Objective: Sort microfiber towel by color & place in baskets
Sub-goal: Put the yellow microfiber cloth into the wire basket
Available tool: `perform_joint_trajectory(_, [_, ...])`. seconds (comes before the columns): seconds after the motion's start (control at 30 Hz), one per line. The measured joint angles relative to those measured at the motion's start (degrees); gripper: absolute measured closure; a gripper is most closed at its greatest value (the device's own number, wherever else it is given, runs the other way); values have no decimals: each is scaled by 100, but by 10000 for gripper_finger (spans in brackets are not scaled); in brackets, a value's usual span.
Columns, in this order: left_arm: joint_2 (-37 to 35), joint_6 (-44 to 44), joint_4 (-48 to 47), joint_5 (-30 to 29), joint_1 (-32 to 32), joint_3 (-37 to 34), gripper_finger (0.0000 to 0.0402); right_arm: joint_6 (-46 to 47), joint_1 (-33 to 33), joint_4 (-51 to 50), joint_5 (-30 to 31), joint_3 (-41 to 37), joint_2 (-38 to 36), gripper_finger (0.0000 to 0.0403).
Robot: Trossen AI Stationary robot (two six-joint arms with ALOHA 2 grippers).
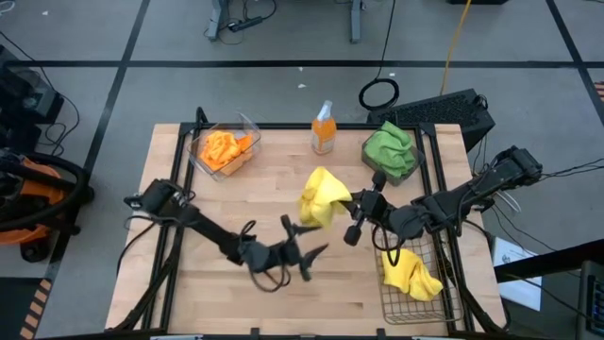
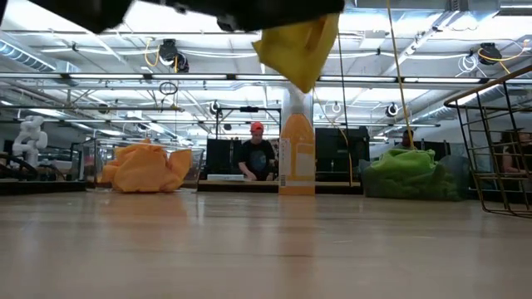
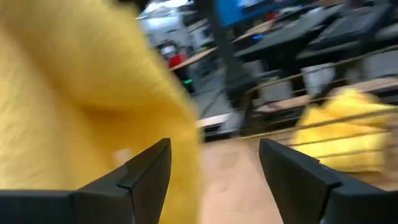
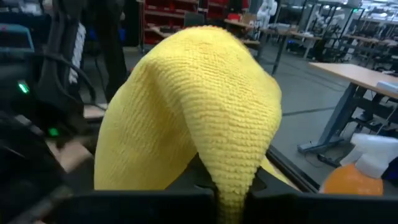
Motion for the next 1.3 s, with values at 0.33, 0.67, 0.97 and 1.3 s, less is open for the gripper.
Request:
perform_joint_trajectory(0.33, [182,392,-217,72,563,319,178,-17,-3,162,-29,0,43,403])
perform_joint_trajectory(0.67, [-49,1949,-175,-1599,215,317,386,67,188,-154,-327,0,42,403])
perform_joint_trajectory(0.97, [-714,3291,-50,-2350,-284,317,395,427,498,-462,-1756,0,42,403])
perform_joint_trajectory(1.3, [-1067,3592,-57,-1975,-565,317,395,277,694,-391,-2338,0,203,395])
